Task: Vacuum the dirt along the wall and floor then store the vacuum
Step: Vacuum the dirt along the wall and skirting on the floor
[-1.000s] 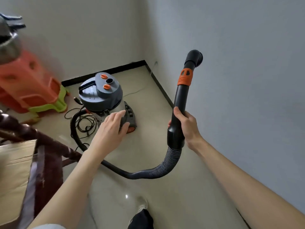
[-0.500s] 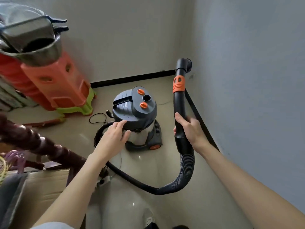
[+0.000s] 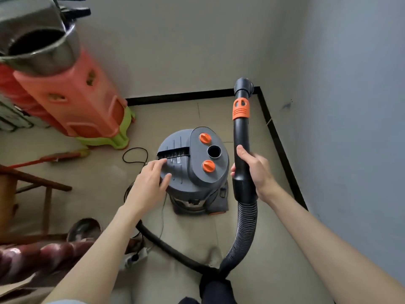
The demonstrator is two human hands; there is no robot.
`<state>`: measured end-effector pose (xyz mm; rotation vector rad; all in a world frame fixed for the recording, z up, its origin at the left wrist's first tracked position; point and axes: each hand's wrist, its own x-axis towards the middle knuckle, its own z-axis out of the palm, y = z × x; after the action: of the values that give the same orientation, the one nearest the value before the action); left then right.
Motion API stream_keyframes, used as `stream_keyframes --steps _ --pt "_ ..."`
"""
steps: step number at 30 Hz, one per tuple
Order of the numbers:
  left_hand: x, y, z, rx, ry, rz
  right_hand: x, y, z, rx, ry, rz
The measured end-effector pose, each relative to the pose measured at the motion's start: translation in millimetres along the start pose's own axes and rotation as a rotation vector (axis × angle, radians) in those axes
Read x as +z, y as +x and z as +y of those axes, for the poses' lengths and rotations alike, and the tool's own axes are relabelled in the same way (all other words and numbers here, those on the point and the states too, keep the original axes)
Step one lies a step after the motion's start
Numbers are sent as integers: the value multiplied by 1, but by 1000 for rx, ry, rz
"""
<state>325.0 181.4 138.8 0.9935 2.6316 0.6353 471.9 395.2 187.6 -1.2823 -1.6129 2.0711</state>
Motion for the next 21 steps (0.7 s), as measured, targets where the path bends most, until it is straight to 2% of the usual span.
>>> stream_keyframes --steps 4,11,16,21 --pt "30 57 -31 29 65 5 23 59 1 44 -45 -51" --pt "104 149 -82 94 188 -119 58 129 40 191 63 -63" --pt "135 179 -94 111 170 -193 63 140 74 107 -165 -36" --pt "155 180 -99 141 145 -117 59 145 84 91 -169 23"
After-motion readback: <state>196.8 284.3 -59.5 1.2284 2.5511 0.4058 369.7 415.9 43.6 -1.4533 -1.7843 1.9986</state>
